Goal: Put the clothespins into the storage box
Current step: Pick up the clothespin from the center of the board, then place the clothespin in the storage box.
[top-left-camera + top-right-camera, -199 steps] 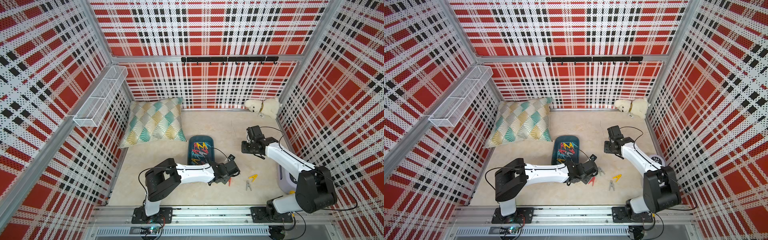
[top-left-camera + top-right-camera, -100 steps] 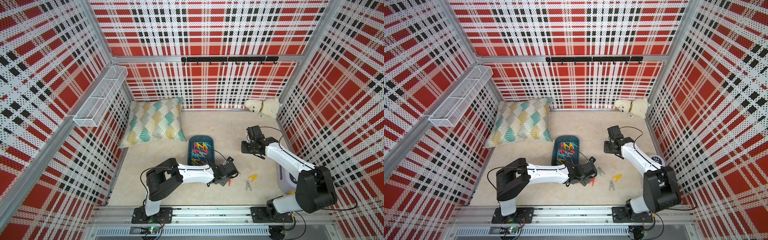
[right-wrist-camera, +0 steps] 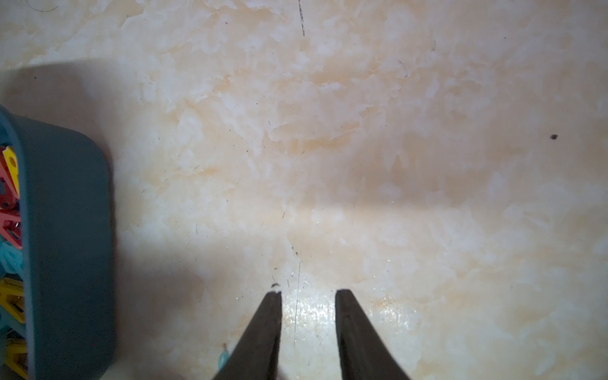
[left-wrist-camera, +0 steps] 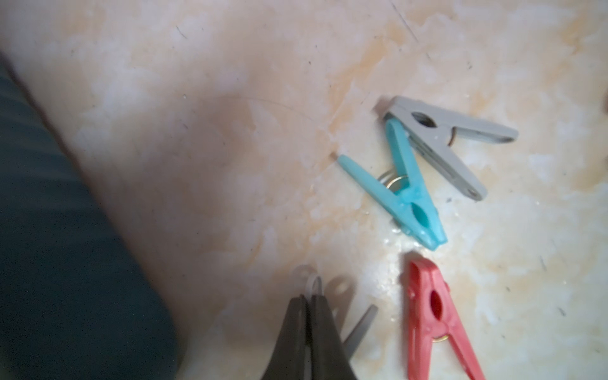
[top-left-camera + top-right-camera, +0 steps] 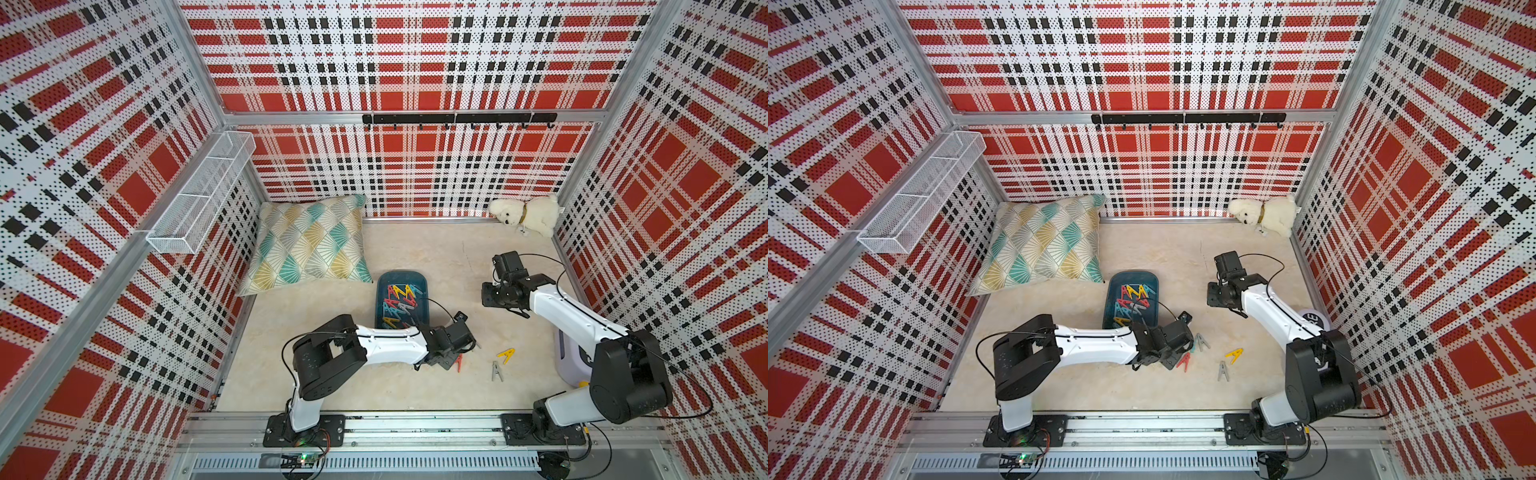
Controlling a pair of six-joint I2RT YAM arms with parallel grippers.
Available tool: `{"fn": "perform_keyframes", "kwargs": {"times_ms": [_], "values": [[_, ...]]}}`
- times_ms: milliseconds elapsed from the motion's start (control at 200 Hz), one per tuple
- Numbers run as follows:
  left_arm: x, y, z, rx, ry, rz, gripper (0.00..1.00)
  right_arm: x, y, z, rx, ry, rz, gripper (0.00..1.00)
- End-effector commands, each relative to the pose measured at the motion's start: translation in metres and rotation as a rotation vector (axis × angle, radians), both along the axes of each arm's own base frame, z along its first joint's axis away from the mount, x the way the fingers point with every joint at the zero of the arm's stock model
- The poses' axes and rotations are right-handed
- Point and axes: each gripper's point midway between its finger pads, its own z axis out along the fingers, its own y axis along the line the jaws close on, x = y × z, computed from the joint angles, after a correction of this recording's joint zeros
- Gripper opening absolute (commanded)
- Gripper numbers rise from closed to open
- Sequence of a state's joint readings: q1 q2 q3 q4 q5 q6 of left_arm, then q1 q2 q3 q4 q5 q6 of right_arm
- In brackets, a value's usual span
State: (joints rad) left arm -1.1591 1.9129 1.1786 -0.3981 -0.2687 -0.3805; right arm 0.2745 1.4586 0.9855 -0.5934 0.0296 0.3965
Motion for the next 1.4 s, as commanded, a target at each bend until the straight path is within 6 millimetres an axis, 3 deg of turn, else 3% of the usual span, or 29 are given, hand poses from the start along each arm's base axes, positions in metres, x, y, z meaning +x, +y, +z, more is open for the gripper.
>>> {"fn": "perform_keyframes", "kwargs": {"times_ms": [0,195,266,346,491,626,706,987,1278,1398], "values": [[0.013,-0.002,0.023,-0.058,-0.049,0.030,0.00,0.009,0.003,0.007,0.006,-0.025,0.008,0.35],[0.057,0.010,0.104,-0.227,-0.202,0.173,0.00,0.010,0.005,0.005,0.006,-0.024,0.014,0.35],[0.077,0.025,0.127,-0.271,-0.249,0.235,0.00,0.010,0.007,0.005,0.005,-0.025,0.019,0.35],[0.097,0.048,0.140,-0.279,-0.289,0.303,0.00,0.010,0.009,0.005,0.006,-0.025,0.023,0.35],[0.122,0.086,0.124,-0.263,-0.275,0.382,0.00,0.009,0.015,0.003,-0.004,-0.021,0.038,0.35],[0.132,0.096,0.094,-0.278,-0.220,0.398,0.01,0.009,0.020,0.002,-0.012,-0.021,0.048,0.35],[0.137,0.091,0.079,-0.296,-0.191,0.398,0.00,0.010,0.022,0.001,-0.015,-0.020,0.051,0.35],[0.154,0.063,0.061,-0.378,-0.141,0.390,0.01,0.010,0.028,0.001,-0.024,-0.017,0.059,0.35],[0.166,0.059,0.035,-0.450,-0.060,0.434,0.02,0.009,0.034,0.001,-0.029,-0.014,0.070,0.35],[0.168,0.058,0.032,-0.458,-0.050,0.443,0.09,0.009,0.040,0.001,-0.029,-0.015,0.079,0.35]]}}
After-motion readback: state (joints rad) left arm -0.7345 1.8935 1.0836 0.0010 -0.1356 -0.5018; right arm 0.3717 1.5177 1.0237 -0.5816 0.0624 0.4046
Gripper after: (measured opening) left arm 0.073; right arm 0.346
